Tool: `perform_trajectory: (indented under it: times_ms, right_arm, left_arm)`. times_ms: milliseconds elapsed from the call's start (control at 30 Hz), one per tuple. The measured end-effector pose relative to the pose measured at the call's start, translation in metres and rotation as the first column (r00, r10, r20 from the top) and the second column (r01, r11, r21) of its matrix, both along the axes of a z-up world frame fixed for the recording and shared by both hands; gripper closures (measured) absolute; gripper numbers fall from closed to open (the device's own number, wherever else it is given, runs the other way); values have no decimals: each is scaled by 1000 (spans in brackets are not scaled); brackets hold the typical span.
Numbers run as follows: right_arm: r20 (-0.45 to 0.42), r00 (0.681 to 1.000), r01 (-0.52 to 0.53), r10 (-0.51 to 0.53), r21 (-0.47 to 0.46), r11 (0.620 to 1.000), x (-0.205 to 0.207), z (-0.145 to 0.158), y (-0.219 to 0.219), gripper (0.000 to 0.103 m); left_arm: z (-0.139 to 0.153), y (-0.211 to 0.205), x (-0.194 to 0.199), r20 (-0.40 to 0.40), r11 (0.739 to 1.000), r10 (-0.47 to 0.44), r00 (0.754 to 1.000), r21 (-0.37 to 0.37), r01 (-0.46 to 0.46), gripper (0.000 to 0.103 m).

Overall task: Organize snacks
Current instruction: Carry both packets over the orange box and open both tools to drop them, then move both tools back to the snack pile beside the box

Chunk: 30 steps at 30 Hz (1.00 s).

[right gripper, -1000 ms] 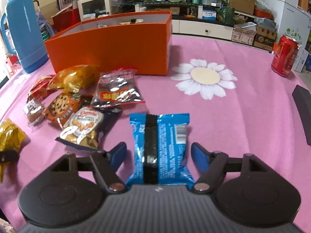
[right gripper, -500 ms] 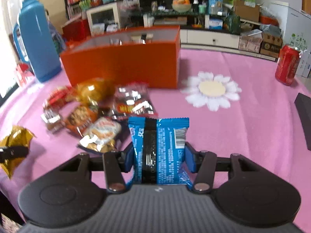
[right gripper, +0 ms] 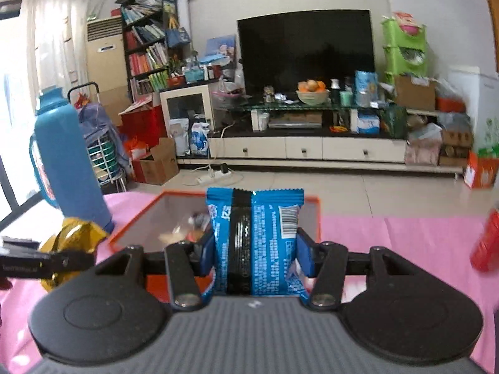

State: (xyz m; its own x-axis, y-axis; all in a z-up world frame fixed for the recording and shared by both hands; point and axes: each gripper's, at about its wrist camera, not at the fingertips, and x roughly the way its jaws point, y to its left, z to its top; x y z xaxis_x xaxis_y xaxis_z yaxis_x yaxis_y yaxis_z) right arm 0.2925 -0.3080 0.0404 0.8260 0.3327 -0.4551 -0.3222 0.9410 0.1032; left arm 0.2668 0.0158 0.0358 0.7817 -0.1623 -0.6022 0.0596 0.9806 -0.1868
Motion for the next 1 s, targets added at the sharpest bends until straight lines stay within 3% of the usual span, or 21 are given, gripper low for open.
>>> perform_trajectory:
  times_ms: [200,300,367,433,467,533,567,600,667,833,1000]
  right_arm:
    - [-78,997,-25,21,-46,999,85,-35,24,48]
    - [-147,989,-43,32,-72,997,111,-59,34,48]
    - [-189,981,-58,41,-86,995,121,-75,40,46]
    - [-168,984,-91,65,-147,985,121,-76,51,45]
    - [-192,978,-108,83,-124,986,123,-77,52,42]
    - [-197,976,-111,89,-109,988,123,-77,53,36]
    - [-183,980,-101,80,-112,989,120,-75,53,29]
    - [-160,985,-87,70,-104,991,114,-69,49,25]
    - [-127,990,-72,65,-51,996,97,-55,39,20]
    - [-145,989,14,-12,16,1000,44,-32,6,15]
    - [-243,965,106,-103,0,994,-22,-55,-16,15]
  left_arm:
    - [-25,-13,89,-42,1000,4,999,8,-4,88]
    - [-52,-15,118,-111,999,21,994,42,-17,87]
    - [-66,-21,123,-103,994,2,995,110,9,82]
    - [-72,-34,123,-103,981,-22,994,188,42,72]
    - [-71,-36,123,-103,980,-28,994,196,48,65]
    - [-64,-35,114,-74,983,-32,997,177,44,65]
    - [-56,-33,108,-49,986,-33,998,164,40,56]
    - [-47,-29,98,-20,988,-31,999,151,33,39]
    - [-29,-23,74,45,989,-8,999,145,2,24]
    - [-6,-11,13,74,994,3,997,106,-11,22]
    - [-32,-10,-49,-20,994,27,999,105,-24,21]
